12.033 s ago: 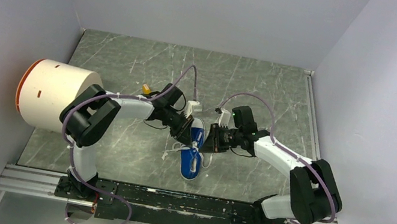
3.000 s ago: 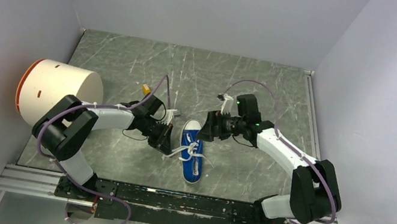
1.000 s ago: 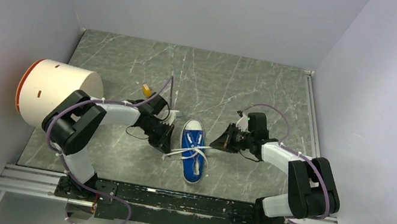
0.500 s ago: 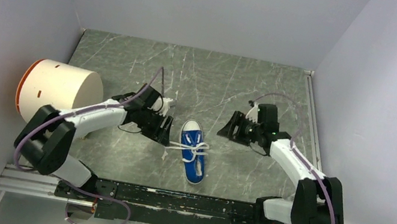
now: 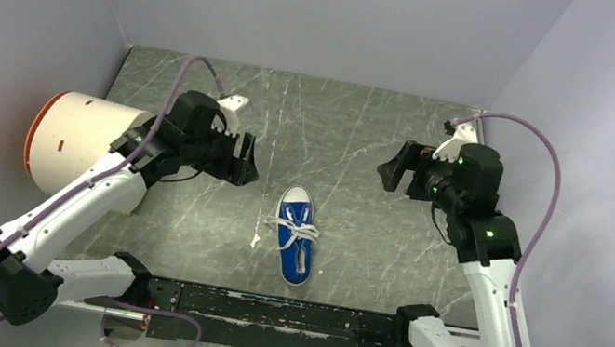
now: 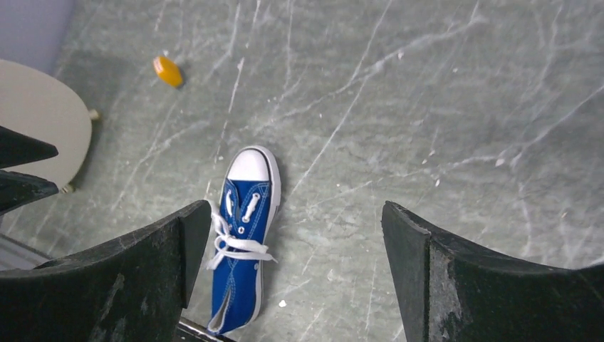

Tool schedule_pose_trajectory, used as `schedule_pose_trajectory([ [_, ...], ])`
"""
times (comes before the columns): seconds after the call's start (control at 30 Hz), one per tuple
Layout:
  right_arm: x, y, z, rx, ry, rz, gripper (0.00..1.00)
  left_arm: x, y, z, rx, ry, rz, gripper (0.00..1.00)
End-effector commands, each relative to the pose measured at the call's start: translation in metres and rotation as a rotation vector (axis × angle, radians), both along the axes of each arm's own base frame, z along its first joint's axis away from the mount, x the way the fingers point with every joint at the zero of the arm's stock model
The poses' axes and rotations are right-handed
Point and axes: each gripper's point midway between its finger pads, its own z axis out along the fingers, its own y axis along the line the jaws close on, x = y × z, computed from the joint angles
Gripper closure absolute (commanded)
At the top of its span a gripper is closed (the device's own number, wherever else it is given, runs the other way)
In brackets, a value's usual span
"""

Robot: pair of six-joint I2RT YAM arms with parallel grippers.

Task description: Tie the shoes

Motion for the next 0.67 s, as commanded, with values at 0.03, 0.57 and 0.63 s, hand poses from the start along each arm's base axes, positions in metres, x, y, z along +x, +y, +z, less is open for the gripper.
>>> schedule_pose_trajectory([
  [0.03, -0.022, -0.014, 0.038, -0.067, -0.025, -0.001, 0.06, -0.012, -0.019, 0.079, -0.18, -0.074, -0.072, 0.25],
  [0.57, -0.062, -0.029, 0.185, -0.036, -0.268, -0.034, 0.0, -0.071, 0.017, 0.37, -0.559, -0.747, -0.103, 0.2],
  [0.63, -0.061, -0.03, 0.191, -0.03, -0.278, -0.046, 0.0, -0.07, 0.021, 0.371, -0.547, -0.762, -0.088, 0.19],
])
